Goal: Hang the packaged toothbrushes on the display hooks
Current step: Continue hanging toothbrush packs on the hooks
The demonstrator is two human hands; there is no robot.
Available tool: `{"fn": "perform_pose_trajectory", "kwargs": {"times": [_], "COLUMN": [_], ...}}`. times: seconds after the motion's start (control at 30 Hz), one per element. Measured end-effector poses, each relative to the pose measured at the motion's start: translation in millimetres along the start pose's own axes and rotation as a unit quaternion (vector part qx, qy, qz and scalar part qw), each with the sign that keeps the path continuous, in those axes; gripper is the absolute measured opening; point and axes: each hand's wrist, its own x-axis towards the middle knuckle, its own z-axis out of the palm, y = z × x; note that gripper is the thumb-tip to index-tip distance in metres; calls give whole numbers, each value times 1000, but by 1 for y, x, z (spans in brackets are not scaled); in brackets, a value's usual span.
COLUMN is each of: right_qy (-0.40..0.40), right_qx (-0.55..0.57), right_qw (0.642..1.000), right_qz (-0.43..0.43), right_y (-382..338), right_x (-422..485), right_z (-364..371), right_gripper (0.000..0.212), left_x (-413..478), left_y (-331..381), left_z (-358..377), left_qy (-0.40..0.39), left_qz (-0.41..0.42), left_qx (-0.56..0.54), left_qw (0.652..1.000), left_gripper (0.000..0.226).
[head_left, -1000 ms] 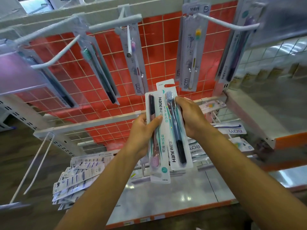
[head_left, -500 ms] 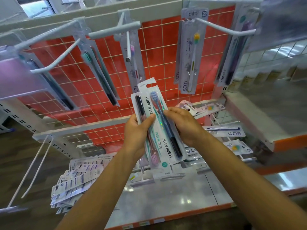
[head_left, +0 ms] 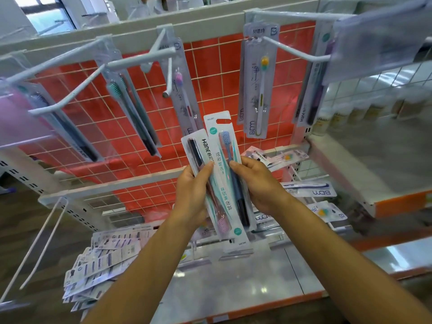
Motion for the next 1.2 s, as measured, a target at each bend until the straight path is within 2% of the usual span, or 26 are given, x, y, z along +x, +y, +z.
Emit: {"fn": "perform_pose_trajectory", "kwargs": {"times": [0.13,0.27,0.4,0.47,0.53,0.63,0.7,0.8,0.9,0.97,1.0,1.03,1.1,1.2], "right_qy": [5,-55,-100,-103,-113,-142,-163,-183,-172,-179,-183,-186,-195,-199], "right_qx": [-25,-71,-122,-141,-140,-137,-133,-85,-23,84,153,189,194,181], "right_qw": [999,996,987,985,983,980,978,979,983,976,966,960,960,963], "right_qz": [33,12,-1,-7,-15,-8,7,34,59,92,103,93,47,0], "right_y": [-1,-3,1,1,-1,-3,-1,2,4,7,8,10,13,20], "right_x": [-2,-11,-15,-16,-18,-19,-20,-22,-20,-20,-21,-21,-21,-21], "right_z": [-11,-19,-17,-16,-16,-15,-10,3,18,29,36,42,60,89], "right_gripper": [24,12,43,45,41,38,35,28,15,9,14,24,34,26], "left_x": [1,-3,-10,-11,-13,-22,-28,-33,-33,-32,-31,-30,-28,-24], "left_y": [0,-4,-12,-15,-18,-18,-19,-22,-17,-9,-5,-1,6,12], "left_z": [5,9,15,12,6,-7,-16,-30,-43,-53,-59,-65,-78,-95], "left_qy": [31,40,55,85,119,156,170,198,223,232,234,237,258,291], "left_qz": [-21,-23,14,37,61,92,109,118,111,98,89,83,71,69], "left_qx": [-38,-67,-56,-26,8,57,85,70,14,-78,-128,-170,-211,-237], "left_qw": [999,997,997,995,991,982,976,971,968,965,960,953,940,924], "left_gripper": [30,34,28,28,41,73,78,70,61,68,74,79,83,77]}}
